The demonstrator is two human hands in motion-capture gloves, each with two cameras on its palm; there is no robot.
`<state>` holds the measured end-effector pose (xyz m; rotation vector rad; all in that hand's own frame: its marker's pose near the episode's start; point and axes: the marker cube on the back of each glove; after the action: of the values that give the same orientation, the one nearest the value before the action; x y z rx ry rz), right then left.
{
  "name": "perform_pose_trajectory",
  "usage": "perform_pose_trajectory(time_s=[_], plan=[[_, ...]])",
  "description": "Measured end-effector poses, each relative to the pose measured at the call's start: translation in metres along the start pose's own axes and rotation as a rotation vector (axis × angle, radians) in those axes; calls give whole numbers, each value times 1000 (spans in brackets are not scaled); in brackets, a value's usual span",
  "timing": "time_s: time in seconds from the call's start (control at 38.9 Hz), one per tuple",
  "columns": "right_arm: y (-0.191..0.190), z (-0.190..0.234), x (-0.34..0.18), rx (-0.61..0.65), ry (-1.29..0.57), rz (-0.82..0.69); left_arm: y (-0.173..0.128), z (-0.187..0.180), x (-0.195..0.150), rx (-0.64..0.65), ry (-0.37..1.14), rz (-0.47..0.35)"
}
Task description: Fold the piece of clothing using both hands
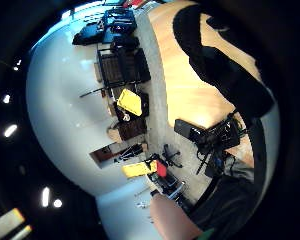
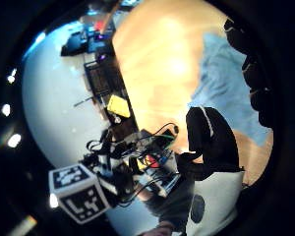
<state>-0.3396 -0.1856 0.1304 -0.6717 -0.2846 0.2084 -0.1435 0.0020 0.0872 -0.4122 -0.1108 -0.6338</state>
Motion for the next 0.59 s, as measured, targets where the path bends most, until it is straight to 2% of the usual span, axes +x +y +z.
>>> perform_pose_trajectory(time_s=[0.03,0.08,0.15,0.23,0.31,0.44,0.59], plan=[[3,-9,4,54,7,-14,-3,-1,-1,32,3,-48],[13,-27,13,147,11,-41,-4,-2,-2,56,8,-82],[27,-54,27,274,25,-113,-3,-5,0,85,21,-69],[22,-81,47,413,73,-194,1,-10,2,110,31,-60],[17,-96,69,446,86,-245,9,-14,4,97,38,-61],[38,-106,105,540,142,-232,19,-26,9,119,74,-39],[31,-108,136,543,169,-179,15,-35,18,155,71,4]])
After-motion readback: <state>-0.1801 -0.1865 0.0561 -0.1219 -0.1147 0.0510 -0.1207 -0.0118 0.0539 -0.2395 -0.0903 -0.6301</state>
